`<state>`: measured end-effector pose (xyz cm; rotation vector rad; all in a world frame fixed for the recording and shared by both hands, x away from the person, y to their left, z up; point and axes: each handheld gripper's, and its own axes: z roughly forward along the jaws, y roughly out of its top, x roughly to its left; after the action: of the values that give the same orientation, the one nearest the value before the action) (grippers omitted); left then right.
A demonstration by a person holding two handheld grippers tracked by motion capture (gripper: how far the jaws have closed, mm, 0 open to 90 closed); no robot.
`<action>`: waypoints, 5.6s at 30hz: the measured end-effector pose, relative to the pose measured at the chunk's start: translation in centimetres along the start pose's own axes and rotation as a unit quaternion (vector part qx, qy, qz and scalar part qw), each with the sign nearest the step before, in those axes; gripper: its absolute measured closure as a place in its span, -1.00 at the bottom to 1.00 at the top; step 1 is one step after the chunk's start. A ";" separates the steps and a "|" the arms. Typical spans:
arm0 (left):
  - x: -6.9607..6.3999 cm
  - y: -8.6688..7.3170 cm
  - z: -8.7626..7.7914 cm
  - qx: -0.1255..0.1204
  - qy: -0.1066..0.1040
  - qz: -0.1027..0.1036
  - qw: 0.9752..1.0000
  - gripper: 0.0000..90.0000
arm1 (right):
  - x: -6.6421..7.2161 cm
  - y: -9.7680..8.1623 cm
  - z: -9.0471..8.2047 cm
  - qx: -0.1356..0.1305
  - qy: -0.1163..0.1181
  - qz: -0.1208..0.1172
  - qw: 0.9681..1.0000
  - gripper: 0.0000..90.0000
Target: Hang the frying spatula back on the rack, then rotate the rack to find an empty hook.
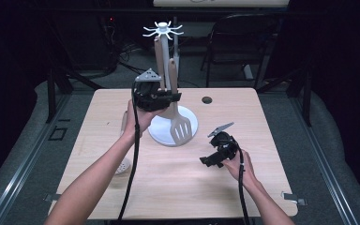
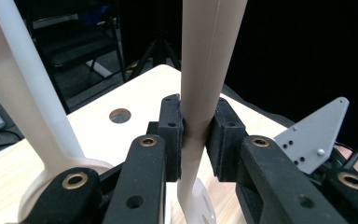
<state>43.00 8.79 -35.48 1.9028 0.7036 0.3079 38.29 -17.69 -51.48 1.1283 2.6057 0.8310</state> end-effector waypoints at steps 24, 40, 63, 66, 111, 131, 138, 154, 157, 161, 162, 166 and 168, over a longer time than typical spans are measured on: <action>2.0 3.0 1.2 0.017 0.003 0.000 1.000 0.72 | 0.0 0.0 0.1 0.007 0.004 0.001 1.000 -0.90; 2.8 4.6 1.4 0.019 0.013 -0.002 1.000 0.72 | 0.1 0.0 0.2 0.009 0.002 -0.007 1.000 -0.89; 4.6 4.6 1.8 0.017 0.040 -0.022 0.999 0.71 | 0.2 0.0 0.4 0.019 0.004 -0.009 1.000 -0.89; 4.5 4.5 1.8 0.016 0.056 -0.012 0.998 0.71 | 0.1 0.0 0.5 0.018 0.003 -0.012 1.000 -0.88; 3.2 1.6 -1.9 0.011 0.109 0.024 0.994 0.65 | 0.4 0.0 0.9 0.034 0.008 -0.017 0.999 -0.87; 3.7 6.4 -5.7 -0.033 0.150 0.044 0.987 1.00 | 0.5 0.0 1.1 0.035 0.016 -0.013 0.999 -0.87; 4.1 8.3 -6.5 -0.053 0.149 0.038 0.987 1.00 | 0.5 0.0 1.1 0.039 0.011 -0.019 0.999 -0.87; 5.3 10.3 -6.4 -0.051 0.176 0.029 0.983 1.00 | 0.5 0.0 1.2 0.045 0.010 -0.022 0.999 -0.86; 5.5 10.3 -6.3 -0.050 0.181 0.030 0.982 1.00 | 0.5 0.0 1.1 0.043 0.010 -0.022 0.999 -0.86; 5.8 10.5 -6.1 -0.047 0.185 0.032 0.981 1.00 | 0.7 0.0 1.2 0.039 0.011 -0.016 0.999 -0.86; 5.9 10.5 -6.1 -0.046 0.186 0.031 0.981 1.00 | 0.7 0.0 1.3 0.036 0.014 -0.013 0.999 -0.86; 6.4 10.6 -6.0 -0.047 0.190 0.027 0.980 1.00 | 0.5 0.0 1.2 0.043 0.013 -0.020 0.999 -0.86; 6.5 10.6 -6.0 -0.046 0.191 0.024 0.980 1.00 | 0.5 0.0 1.2 0.042 0.012 -0.019 0.999 -0.86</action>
<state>48.67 14.10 -24.00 1.7917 0.8810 0.7384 38.38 -16.78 -52.48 1.0934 2.6967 0.7378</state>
